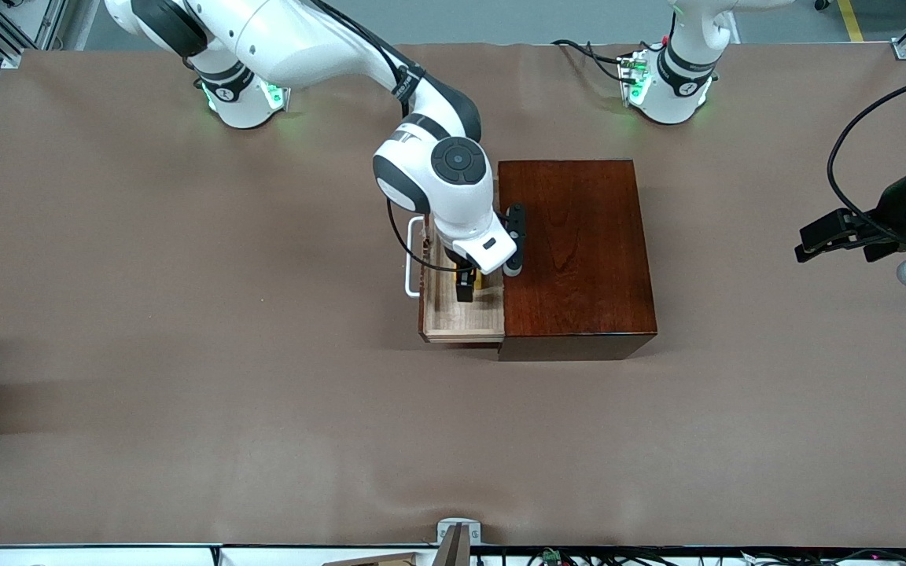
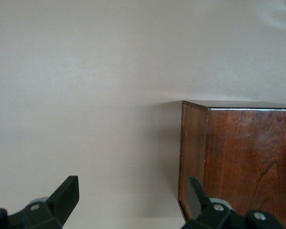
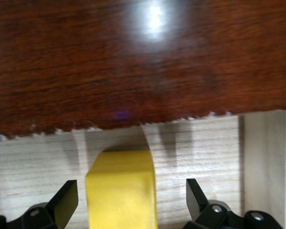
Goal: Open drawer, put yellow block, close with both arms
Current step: 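Lower the cube into the drawer and open the right gripper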
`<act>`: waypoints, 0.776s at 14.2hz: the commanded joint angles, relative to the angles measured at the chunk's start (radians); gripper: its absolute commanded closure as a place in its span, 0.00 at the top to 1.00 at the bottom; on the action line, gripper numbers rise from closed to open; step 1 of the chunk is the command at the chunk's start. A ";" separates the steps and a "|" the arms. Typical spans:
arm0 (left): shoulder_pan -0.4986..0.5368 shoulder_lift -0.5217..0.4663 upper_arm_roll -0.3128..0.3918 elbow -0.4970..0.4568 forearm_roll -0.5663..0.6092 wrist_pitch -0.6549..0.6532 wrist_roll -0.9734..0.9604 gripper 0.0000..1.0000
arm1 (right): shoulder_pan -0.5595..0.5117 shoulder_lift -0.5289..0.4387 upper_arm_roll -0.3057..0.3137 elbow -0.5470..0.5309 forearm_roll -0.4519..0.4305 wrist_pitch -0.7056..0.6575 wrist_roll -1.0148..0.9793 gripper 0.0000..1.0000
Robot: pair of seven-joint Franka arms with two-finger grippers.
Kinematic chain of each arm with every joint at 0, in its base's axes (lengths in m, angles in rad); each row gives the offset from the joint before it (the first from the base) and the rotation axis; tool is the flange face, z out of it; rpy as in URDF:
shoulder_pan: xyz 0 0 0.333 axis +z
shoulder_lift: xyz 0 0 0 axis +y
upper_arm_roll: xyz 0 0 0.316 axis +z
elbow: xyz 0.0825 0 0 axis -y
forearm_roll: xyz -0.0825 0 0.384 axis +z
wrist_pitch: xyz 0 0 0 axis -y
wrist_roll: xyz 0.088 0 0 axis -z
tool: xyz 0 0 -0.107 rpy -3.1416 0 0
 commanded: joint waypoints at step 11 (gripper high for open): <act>-0.008 -0.002 -0.002 -0.008 0.019 0.019 0.016 1.00 | -0.103 -0.121 0.008 0.015 0.010 -0.122 0.192 1.00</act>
